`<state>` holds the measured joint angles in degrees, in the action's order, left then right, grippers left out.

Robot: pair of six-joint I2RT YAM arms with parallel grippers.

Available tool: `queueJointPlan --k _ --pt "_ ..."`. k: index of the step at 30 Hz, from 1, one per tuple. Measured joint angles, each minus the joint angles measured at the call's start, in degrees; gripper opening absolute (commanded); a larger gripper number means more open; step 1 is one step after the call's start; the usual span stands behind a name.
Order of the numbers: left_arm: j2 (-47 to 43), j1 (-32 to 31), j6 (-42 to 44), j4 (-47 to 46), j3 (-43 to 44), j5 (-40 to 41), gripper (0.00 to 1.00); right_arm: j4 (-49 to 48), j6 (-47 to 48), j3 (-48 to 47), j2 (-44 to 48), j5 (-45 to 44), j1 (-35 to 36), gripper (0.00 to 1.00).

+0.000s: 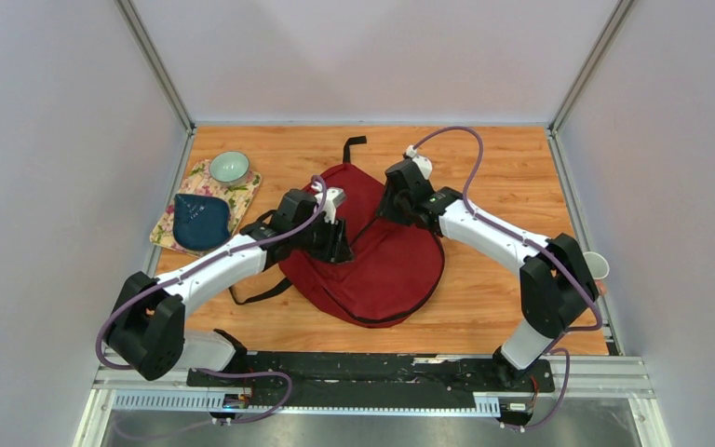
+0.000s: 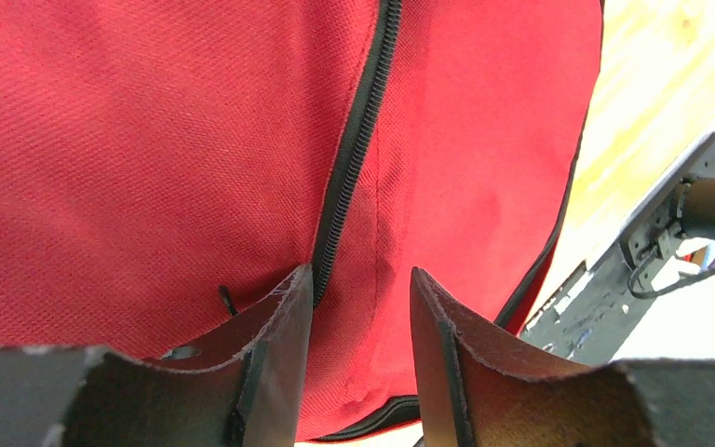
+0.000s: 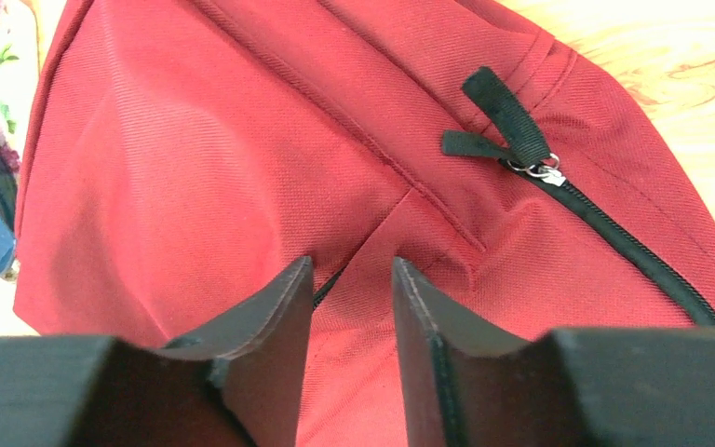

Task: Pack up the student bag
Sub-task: Adjust the student bag at the center of the board.

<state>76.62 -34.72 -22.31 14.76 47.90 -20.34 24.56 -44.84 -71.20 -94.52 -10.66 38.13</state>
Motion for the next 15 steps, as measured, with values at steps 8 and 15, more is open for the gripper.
queueJointPlan --k 8,15 --pt "0.0 0.1 2.6 0.5 -0.9 -4.2 0.29 1.3 1.9 1.0 0.0 -2.4 0.0 0.00" --pt "0.0 0.0 4.8 1.9 -1.2 -8.5 0.00 1.8 3.5 1.0 0.1 -3.9 0.0 0.00"
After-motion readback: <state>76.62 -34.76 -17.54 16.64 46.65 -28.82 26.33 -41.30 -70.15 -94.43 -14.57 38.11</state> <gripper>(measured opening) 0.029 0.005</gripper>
